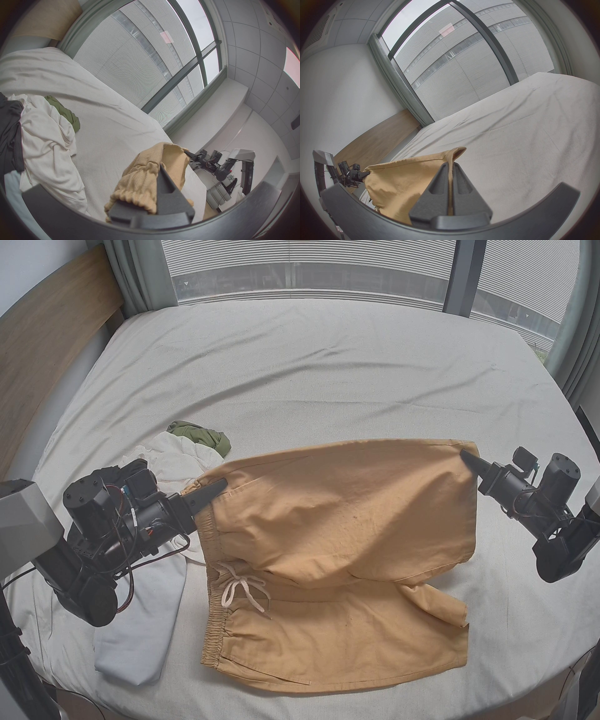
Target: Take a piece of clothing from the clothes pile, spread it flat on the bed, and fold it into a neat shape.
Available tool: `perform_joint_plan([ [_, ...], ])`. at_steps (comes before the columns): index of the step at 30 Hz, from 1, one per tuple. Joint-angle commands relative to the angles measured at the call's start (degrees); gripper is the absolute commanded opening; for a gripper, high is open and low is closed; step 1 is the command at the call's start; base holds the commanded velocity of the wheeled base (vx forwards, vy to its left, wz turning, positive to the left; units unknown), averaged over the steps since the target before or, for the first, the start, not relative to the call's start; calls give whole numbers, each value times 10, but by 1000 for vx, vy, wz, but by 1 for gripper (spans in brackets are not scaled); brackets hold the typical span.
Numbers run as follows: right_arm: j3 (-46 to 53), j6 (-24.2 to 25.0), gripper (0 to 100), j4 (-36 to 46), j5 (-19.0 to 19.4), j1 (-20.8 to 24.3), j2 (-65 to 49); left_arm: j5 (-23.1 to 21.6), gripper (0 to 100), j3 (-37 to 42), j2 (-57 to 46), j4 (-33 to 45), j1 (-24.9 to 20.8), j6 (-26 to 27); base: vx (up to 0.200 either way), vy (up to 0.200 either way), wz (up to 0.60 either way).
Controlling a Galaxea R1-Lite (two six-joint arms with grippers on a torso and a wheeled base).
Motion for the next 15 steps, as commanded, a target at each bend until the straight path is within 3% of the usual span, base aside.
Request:
perform_joint_plan([
  [1,-6,0,0,-1,0,0,5,13,0,-17,25,-2,-1,1,0,0,0],
  [7,-30,0,0,-1,0,-3,27,44,0,-62,77,-2,-1,2,0,0,0],
  [15,-68,1,0,-11,0,-3,71,48,0,-100,103,-2,0,0,0,0,0],
])
